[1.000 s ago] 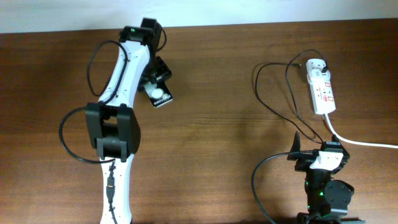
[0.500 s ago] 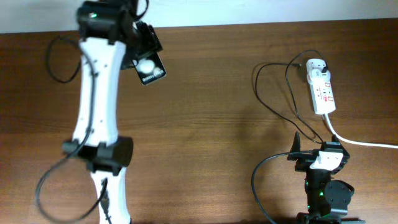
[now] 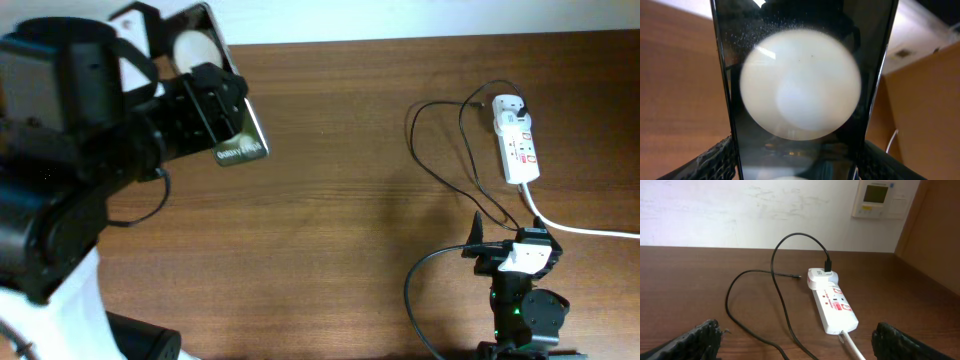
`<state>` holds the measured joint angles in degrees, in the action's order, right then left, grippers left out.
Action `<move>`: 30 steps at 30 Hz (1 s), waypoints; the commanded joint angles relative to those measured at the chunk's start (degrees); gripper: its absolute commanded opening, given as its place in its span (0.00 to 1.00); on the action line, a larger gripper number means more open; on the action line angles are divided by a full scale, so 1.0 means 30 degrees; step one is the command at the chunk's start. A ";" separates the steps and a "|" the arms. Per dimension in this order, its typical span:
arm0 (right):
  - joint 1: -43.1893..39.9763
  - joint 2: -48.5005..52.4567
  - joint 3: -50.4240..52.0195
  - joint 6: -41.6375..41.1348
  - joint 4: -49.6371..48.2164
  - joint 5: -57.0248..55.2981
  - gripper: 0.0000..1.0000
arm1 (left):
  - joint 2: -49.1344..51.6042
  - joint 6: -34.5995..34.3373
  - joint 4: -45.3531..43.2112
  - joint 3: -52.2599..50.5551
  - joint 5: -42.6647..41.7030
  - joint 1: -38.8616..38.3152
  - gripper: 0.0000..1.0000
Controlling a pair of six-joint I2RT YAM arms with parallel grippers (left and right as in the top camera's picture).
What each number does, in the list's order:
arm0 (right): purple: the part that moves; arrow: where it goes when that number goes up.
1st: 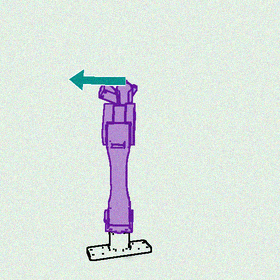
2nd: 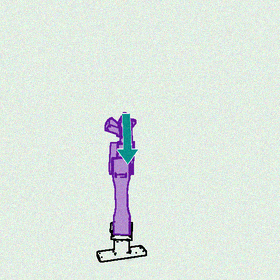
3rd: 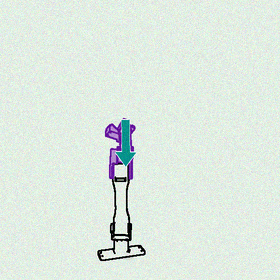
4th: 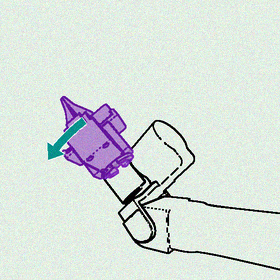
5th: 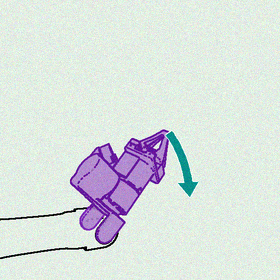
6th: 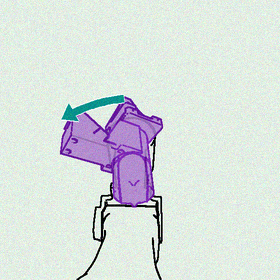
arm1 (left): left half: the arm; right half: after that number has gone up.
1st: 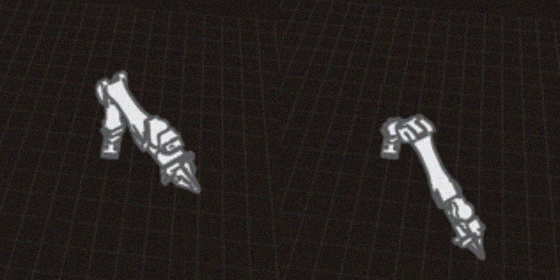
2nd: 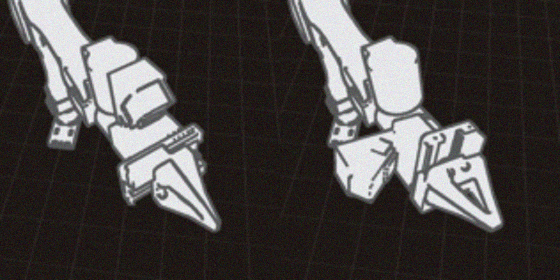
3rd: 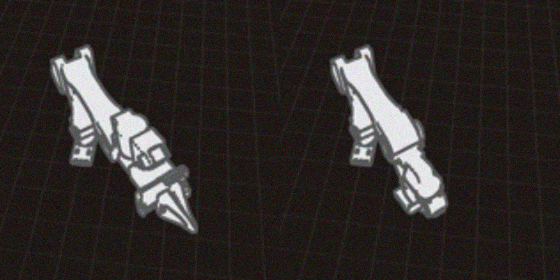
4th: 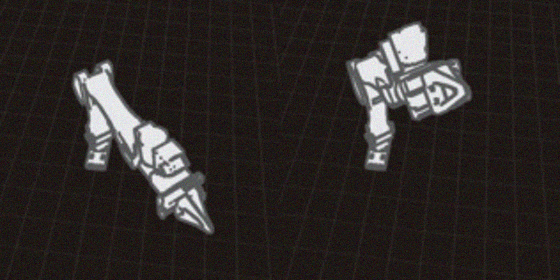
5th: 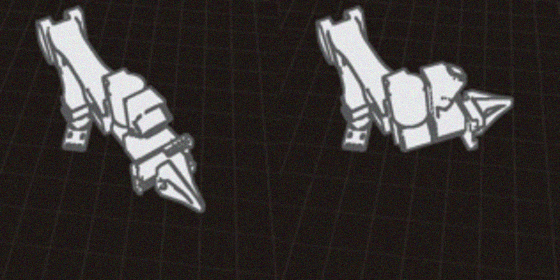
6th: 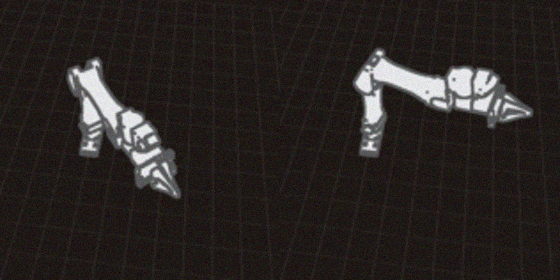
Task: Plug charger to phone and switch on socket
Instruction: 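Lift the phone with the left gripper and raise it upright, then move right gripper to the phone and grip its edge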
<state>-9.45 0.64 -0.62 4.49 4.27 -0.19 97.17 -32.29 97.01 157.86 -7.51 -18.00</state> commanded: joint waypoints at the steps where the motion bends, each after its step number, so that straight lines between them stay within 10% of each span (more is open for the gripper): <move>1: -0.0109 -0.0095 0.0102 -0.0073 0.0095 -0.0109 0.99 | 0.0087 -0.0240 -0.0109 -0.2368 -0.0204 -0.0219 0.61; 30: -0.0102 -0.0095 0.0102 -0.0437 0.0102 0.0233 0.99 | 0.0197 -0.2659 -1.0987 -2.4239 -0.4736 -0.0233 0.59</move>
<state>-9.45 0.69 -0.62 4.49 4.27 -0.19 98.39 -37.15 65.82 85.34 -19.09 -18.52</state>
